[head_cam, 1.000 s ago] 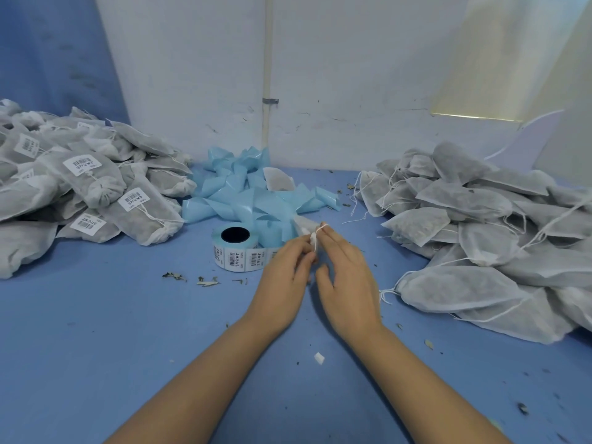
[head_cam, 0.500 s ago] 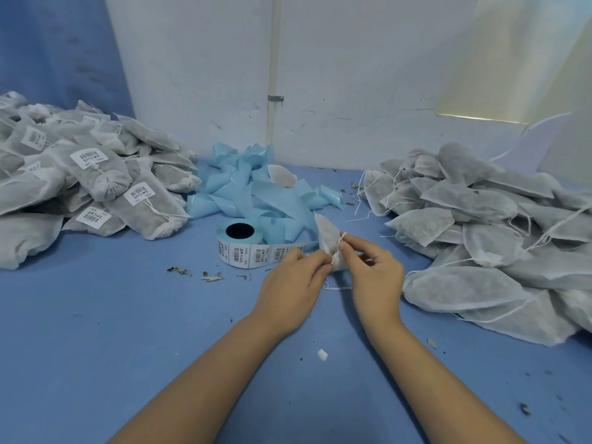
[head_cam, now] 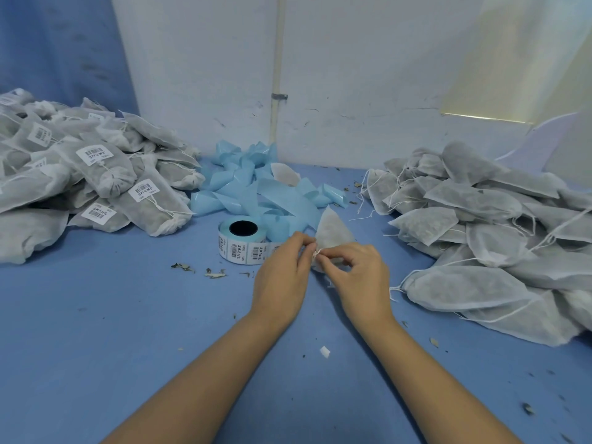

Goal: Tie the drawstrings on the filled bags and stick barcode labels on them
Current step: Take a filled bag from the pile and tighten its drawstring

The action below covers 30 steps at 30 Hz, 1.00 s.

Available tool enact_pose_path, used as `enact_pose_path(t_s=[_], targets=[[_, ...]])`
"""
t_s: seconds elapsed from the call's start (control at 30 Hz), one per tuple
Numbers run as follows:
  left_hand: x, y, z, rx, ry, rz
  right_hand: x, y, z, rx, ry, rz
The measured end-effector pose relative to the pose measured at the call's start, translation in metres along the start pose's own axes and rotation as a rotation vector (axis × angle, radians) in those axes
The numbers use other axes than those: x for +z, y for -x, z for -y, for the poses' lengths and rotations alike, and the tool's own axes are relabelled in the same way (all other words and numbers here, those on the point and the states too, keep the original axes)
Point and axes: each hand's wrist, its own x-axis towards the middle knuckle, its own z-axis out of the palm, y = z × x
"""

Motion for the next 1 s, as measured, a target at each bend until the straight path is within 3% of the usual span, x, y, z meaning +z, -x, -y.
enact_pose_path(t_s=[0.23, 0.43, 0.63, 0.83, 1.0], targets=[[-0.002, 0.002, -0.005, -0.065, 0.342, 0.046, 0.005, 0.004, 0.008, 0.112, -0.189, -0.018], [-0.002, -0.005, -0.002, -0.185, 0.684, 0.093, 0.009, 0.004, 0.011, 0.347, -0.465, 0.053], [0.000, -0.010, 0.009, -0.131, 0.508, 0.073, 0.003, -0.002, 0.011, 0.566, -0.728, 0.151], [0.000, -0.008, 0.008, -0.066, 0.432, 0.081, -0.006, -0.006, 0.007, 0.584, -0.883, 0.279], [0.000, -0.009, 0.008, -0.056, 0.373, 0.094, -0.008, -0.007, 0.005, 0.608, -0.991, 0.271]])
